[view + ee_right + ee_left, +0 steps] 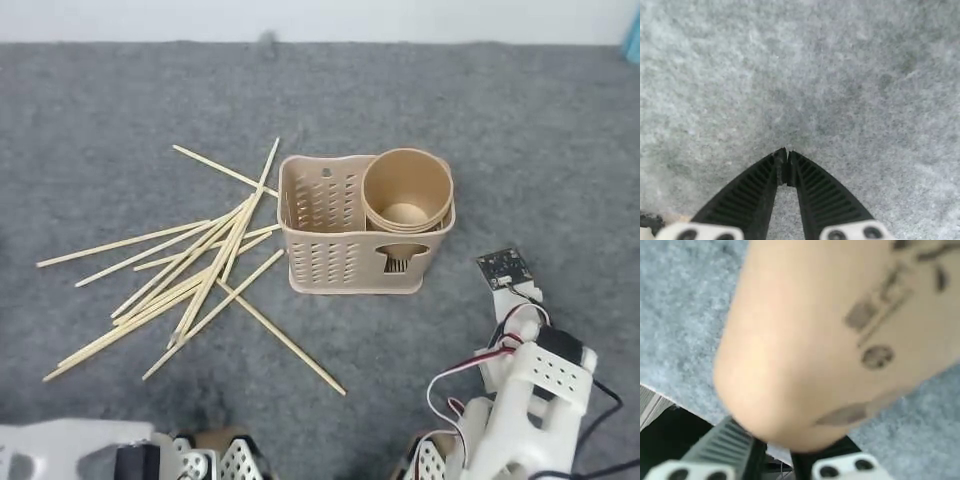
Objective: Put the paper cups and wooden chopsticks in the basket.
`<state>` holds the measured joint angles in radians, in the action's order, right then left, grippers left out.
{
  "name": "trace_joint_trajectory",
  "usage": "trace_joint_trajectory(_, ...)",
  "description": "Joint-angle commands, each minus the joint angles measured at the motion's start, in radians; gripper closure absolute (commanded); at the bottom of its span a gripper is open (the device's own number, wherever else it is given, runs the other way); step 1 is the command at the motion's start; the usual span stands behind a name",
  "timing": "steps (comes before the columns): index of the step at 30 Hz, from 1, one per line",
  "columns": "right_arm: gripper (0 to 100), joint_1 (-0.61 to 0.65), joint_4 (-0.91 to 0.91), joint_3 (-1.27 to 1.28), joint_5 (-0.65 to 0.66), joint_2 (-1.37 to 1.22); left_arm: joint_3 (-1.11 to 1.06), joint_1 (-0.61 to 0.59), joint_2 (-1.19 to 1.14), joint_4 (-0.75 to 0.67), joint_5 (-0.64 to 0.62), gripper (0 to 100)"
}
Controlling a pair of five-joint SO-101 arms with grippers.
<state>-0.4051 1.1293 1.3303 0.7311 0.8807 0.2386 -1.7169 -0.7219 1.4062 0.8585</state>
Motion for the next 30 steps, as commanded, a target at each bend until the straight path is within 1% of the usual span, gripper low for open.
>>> trace_joint_trajectory(1,99.0,-0.013,0.001,-0.006,0.002,0.028,-0.07,0.101,-0.006,-0.06,-0.084,99)
trace_joint_trajectory(5,99.0,-0.013,0.001,-0.006,0.002,0.028,-0.068,0.17,0.0,-0.052,-0.132,99)
trace_joint_trajectory(8,99.0,-0.013,0.001,-0.006,0.002,0.028,-0.071,0.199,0.055,-0.014,-0.137,99)
trace_joint_trajectory(14,99.0,-0.012,0.001,-0.006,0.002,0.028,-0.074,0.181,0.285,0.143,-0.126,99)
trace_joint_trajectory(18,99.0,-0.01,0.001,-0.006,0.002,0.028,-0.074,0.164,0.408,0.219,-0.066,99)
trace_joint_trajectory(22,99.0,-0.01,0.001,-0.006,0.002,0.028,-0.074,0.169,0.434,0.218,-0.063,99)
trace_joint_trajectory(26,99.0,-0.012,0.001,-0.006,0.002,0.028,-0.074,0.17,0.399,0.166,-0.064,99)
trace_joint_trajectory(30,99.0,-0.012,0.001,-0.006,0.002,0.028,-0.068,0.152,0.358,0.153,-0.057,99)
